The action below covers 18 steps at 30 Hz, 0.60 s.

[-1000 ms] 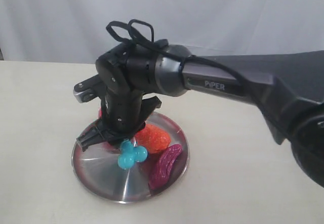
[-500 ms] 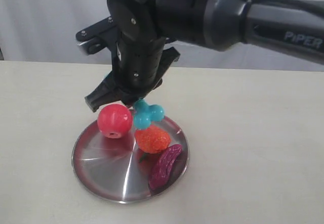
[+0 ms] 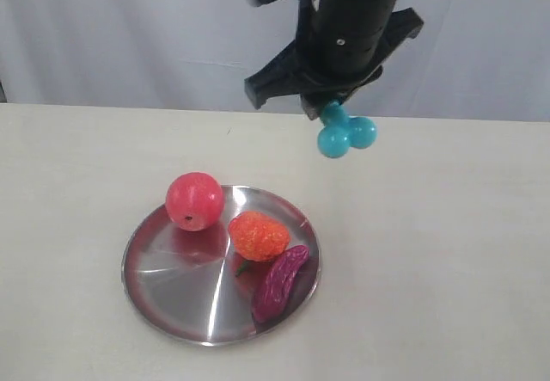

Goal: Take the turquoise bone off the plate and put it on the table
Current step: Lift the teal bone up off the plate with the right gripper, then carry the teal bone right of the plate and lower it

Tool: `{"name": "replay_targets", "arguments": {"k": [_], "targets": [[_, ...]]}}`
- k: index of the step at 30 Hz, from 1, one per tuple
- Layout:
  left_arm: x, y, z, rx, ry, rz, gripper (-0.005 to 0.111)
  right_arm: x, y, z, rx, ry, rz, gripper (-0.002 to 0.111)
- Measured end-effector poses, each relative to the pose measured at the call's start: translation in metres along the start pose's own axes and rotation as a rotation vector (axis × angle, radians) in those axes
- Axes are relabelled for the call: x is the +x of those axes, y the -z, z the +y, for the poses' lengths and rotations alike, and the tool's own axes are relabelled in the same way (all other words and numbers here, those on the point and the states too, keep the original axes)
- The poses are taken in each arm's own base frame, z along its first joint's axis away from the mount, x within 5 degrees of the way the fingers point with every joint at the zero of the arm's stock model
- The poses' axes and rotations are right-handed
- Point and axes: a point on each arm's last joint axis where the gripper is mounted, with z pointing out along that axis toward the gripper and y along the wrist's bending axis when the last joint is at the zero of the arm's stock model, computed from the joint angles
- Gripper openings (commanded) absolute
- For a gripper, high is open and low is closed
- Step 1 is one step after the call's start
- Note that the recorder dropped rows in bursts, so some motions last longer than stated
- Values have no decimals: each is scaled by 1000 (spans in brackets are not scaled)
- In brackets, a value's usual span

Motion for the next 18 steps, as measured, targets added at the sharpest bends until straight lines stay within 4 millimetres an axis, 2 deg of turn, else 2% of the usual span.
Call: {"name": "replay_targets", "arguments": {"k": [9,13,18], "targets": [[0,0,0,0,0,0,0,5,-10,-54,45,-132,36,0],[0,0,0,0,0,0,0,23,-31,-65,45,-154,128,0],[0,0,0,0,0,0,0,48,-69,-64,11,-165,185,0]]}}
